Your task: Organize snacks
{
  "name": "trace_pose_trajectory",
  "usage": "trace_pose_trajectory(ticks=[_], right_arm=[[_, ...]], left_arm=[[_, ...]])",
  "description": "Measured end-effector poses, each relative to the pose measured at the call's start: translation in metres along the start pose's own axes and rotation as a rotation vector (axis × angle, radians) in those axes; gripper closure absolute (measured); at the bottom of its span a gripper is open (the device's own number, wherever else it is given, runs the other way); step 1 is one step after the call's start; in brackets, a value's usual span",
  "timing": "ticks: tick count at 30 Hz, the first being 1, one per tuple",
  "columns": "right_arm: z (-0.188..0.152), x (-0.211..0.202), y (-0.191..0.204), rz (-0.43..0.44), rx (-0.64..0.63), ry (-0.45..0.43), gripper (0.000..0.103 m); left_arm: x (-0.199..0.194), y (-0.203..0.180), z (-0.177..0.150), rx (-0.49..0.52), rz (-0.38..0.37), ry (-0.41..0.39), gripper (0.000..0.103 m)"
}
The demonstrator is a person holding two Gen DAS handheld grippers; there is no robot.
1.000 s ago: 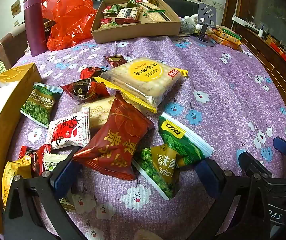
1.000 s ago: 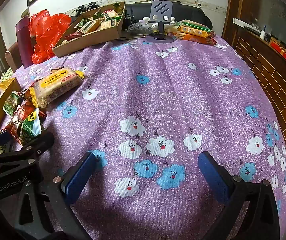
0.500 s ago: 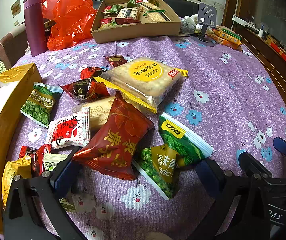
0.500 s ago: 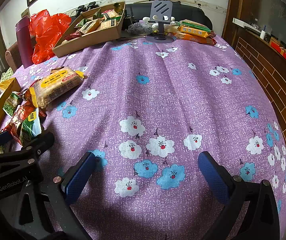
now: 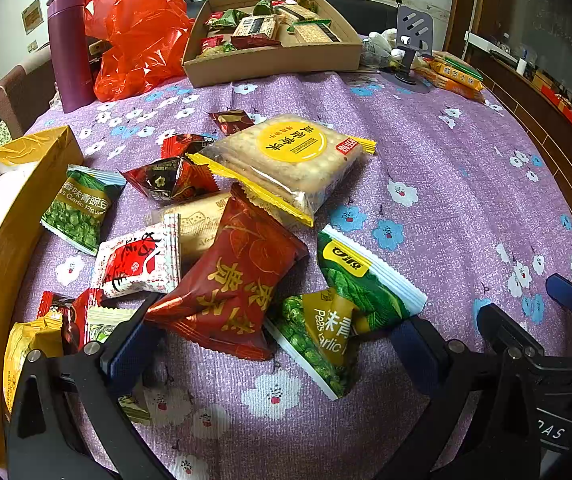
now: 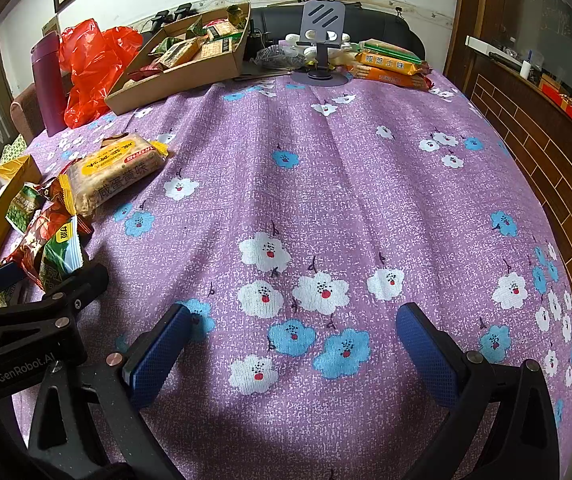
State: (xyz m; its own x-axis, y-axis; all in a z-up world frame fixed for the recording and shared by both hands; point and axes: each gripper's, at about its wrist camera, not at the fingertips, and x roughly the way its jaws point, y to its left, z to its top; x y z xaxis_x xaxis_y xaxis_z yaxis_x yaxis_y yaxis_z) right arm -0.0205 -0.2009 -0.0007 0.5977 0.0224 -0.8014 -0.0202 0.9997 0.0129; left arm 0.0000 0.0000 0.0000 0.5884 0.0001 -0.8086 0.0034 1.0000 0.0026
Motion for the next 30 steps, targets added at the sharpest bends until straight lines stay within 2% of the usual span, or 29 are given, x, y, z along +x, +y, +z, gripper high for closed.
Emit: trace_pose_trajectory(ticks=[22,30], right_arm=[[-0.0004,-0.0008,0.0002,-0.001,0.007,-0.001,0.0],[-0.0013,-0.0034,-0.0033,0.002,0.025,0.038,0.0]], left_arm=[[-0.0001,0.0,0.0,-0.003,0.0,0.001,0.0],[-0.0004,0.0001,0.0017,0.046,-0.03,0.039,0.0]])
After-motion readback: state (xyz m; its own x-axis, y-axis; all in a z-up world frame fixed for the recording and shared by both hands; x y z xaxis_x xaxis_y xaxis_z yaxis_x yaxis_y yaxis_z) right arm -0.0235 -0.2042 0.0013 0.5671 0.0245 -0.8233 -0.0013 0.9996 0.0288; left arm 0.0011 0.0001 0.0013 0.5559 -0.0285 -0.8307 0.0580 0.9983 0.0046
